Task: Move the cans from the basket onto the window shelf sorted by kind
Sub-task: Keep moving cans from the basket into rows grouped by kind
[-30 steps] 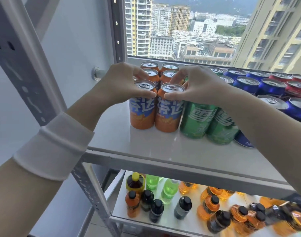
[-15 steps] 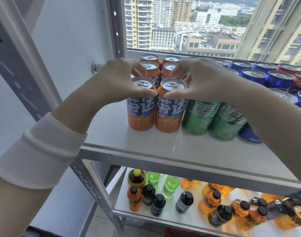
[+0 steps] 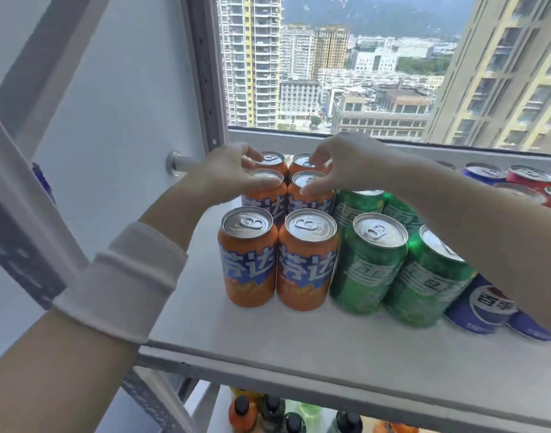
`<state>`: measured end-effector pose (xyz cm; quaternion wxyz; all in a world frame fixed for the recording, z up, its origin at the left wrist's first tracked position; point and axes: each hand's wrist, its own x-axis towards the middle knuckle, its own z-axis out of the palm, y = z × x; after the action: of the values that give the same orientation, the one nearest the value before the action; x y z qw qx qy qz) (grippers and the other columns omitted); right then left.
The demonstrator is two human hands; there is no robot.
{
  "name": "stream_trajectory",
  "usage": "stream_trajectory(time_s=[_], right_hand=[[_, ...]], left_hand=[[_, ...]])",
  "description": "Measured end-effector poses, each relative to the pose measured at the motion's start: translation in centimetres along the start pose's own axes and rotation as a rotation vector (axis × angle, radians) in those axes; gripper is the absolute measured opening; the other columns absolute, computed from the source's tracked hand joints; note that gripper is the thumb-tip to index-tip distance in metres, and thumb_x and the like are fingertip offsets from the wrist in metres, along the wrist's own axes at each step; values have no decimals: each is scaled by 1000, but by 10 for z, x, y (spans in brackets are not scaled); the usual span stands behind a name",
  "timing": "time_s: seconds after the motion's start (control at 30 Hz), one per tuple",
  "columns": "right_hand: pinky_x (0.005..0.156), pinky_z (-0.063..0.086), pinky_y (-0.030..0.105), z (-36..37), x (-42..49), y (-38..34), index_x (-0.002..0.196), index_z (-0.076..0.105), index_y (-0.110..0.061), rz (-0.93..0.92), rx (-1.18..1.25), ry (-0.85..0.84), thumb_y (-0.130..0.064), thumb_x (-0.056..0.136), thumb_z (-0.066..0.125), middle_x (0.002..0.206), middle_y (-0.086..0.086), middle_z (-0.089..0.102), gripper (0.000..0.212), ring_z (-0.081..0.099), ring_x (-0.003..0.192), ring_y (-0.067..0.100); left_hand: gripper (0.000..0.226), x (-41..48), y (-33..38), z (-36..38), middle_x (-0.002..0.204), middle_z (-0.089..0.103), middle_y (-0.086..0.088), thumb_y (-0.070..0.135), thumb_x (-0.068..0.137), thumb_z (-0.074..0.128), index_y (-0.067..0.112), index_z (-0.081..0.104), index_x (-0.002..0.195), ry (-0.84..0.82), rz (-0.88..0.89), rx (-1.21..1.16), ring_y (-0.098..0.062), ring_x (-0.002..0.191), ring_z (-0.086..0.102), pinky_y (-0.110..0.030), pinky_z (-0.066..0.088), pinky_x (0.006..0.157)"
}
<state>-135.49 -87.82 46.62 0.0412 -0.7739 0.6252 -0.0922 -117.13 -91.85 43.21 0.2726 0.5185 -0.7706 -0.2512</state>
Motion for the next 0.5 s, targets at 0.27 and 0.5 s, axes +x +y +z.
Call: stream_trajectory(time_s=[0.27, 0.5], right_hand=[[63, 37, 13, 5, 12, 4, 119, 60, -12, -35, 77, 63, -38, 69, 78, 107, -2, 67, 59, 53, 83, 8], [64, 37, 17, 8, 13, 6, 121, 56, -18, 4, 151, 56, -42, 63, 80, 99, -8, 67, 68, 55, 78, 2]], left_hand=[[59, 6, -11, 1, 102, 68, 3, 43, 62, 80, 17, 64, 112, 65, 64, -6, -6, 86, 62, -19, 50, 72], [67, 2, -10, -4, 96, 66, 8, 47, 58, 79, 19, 64, 117, 41, 87, 38, 3, 79, 61, -11, 46, 67]])
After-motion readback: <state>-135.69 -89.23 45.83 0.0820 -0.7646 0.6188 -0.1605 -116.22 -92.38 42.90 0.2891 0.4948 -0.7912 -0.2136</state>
